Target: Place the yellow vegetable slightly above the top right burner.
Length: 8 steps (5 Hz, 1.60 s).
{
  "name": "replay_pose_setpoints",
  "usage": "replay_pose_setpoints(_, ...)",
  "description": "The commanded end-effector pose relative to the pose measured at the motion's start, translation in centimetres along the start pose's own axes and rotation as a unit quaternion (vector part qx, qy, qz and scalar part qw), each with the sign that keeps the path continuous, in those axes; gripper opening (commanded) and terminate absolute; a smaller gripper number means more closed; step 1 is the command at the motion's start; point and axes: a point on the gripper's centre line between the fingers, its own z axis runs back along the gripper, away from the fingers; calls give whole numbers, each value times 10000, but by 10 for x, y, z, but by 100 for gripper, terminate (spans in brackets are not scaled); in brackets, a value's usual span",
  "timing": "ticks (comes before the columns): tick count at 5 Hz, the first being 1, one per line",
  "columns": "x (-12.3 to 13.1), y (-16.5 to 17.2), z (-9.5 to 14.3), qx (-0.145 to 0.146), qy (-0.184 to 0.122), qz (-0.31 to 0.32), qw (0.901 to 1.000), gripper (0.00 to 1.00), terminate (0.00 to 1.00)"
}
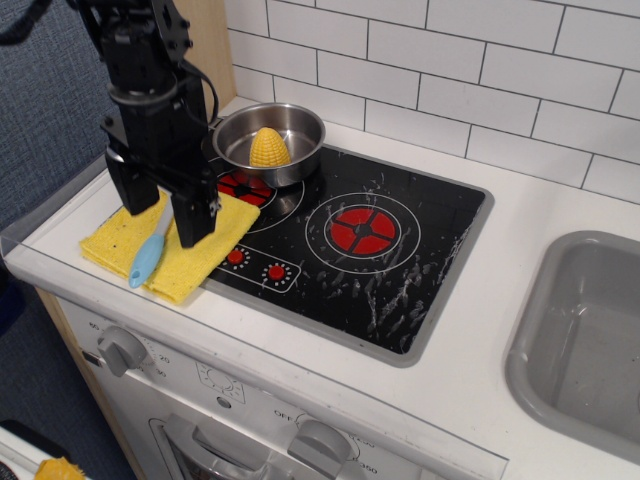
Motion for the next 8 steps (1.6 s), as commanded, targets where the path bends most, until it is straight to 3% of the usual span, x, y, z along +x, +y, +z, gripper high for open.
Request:
replay_pose_setpoints(1,49,17,6,-310,-592,236,9975,100,0)
replay_pose_setpoints(3,119,10,15,-30,-693,100,9975,100,0)
replay_pose_setpoints(5,148,11,26,168,-683,285,9971,100,0)
replay_pose_setpoints(6,154,24,16,311,-481,515,9970,100,0)
replay_pose_setpoints(8,138,32,-1,356,10,588,9976,100,0)
